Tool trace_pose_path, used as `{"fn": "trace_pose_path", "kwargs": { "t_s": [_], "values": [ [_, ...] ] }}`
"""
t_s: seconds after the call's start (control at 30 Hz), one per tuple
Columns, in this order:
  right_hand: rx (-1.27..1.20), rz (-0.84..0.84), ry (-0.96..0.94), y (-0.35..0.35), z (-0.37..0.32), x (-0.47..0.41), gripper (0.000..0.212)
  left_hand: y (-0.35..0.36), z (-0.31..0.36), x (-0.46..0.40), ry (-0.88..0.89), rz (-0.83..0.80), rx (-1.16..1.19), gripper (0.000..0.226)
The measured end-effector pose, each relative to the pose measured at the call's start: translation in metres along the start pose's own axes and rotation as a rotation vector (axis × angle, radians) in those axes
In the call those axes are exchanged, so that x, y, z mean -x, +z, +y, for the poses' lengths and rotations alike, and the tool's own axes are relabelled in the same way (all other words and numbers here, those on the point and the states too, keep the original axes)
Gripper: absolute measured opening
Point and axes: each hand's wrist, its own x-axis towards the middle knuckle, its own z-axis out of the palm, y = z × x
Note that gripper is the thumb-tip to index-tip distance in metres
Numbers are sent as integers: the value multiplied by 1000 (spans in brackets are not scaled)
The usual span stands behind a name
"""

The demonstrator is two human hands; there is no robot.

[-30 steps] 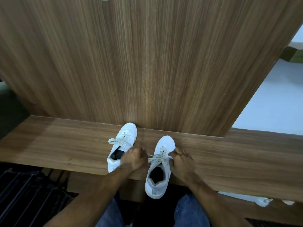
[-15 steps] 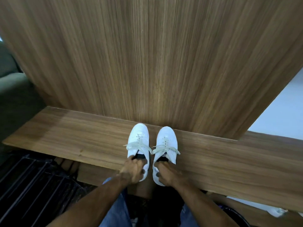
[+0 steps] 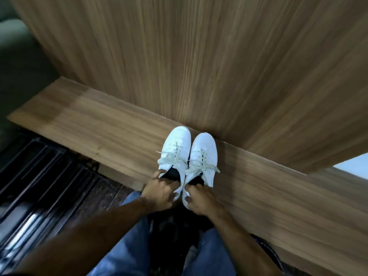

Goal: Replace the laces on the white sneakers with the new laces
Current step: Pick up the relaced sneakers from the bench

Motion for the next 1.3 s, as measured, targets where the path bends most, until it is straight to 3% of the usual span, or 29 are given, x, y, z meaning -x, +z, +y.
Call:
{"fn": "trace_pose_path", "kwargs": {
  "t_s": [0.27,0.33,0.63,0.77,0.9,1.03,1.3],
  "values": [
    [-21,-53,-40,-79,-19,21,24,-86,17,-16,-219,-112,-4,12],
    [-1,-56,-99,-104,-27,29,23,-112,20,-13,-295,-140,24,22],
    [171,40,-408,-199,-106,25,22,-212,-8,18,-546,98,1,13],
    [275,71,-568,-226,-161,1,16,-256,-40,41,-683,99,-117,13],
    [334,64,-699,-232,-219,-31,13,-276,-77,71,-816,64,-162,26],
    [381,36,-807,-224,-286,-72,12,-280,-130,106,-895,114,-124,10],
    [488,-53,-979,-166,-392,-176,12,-229,-238,172,-1069,141,-142,15]
  ]
}}
